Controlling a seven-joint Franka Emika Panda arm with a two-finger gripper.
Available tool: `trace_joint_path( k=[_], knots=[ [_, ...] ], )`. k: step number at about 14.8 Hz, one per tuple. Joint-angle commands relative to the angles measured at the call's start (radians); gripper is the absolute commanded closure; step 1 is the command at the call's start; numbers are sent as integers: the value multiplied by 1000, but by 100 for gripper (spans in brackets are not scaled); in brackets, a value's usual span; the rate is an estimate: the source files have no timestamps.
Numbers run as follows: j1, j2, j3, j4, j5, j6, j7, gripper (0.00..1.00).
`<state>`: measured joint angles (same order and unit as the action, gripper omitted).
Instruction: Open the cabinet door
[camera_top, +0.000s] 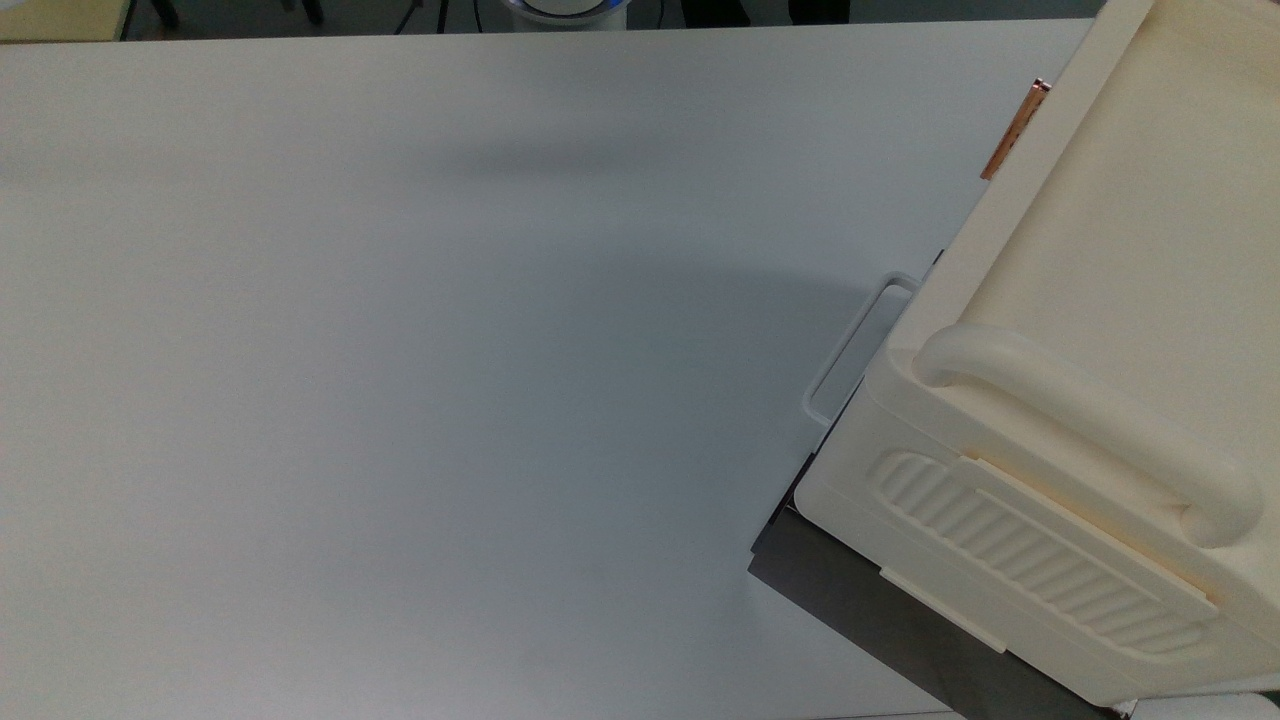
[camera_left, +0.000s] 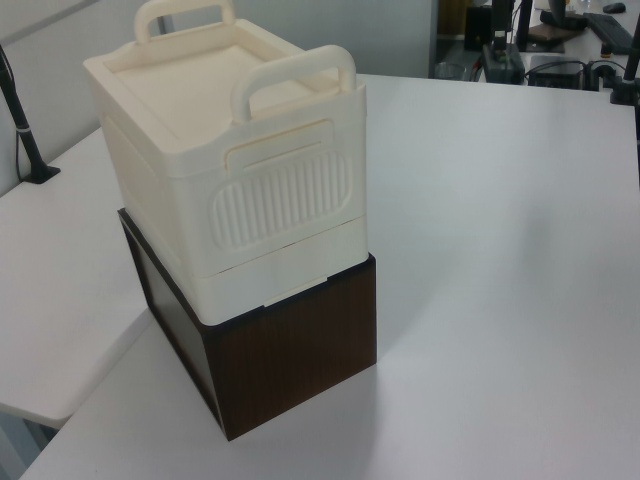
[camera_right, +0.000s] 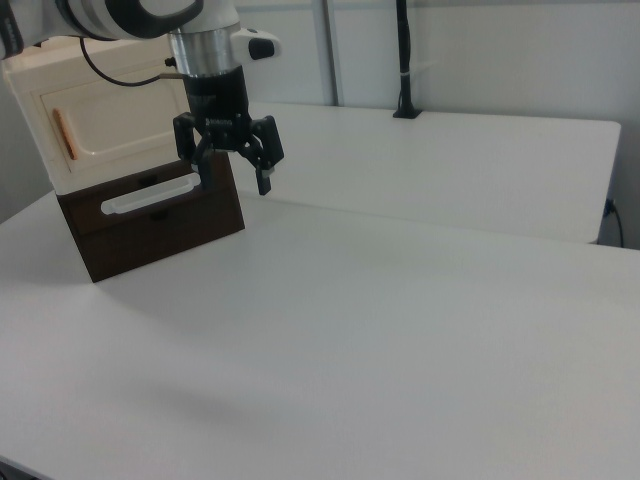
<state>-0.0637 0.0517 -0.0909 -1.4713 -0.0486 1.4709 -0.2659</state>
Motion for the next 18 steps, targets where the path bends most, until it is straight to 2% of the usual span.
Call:
trace_joint_path(
  k=[1,8,11,18],
  knots=[
    [10,-12,-7,-14,16,6,-15,0],
    [18,-7,-4,-15,29,11,-19,0],
    [71,-1,-6,-9,110,25,-23,0],
    [369,19,-4,-6,118,190,-21,0]
  ],
)
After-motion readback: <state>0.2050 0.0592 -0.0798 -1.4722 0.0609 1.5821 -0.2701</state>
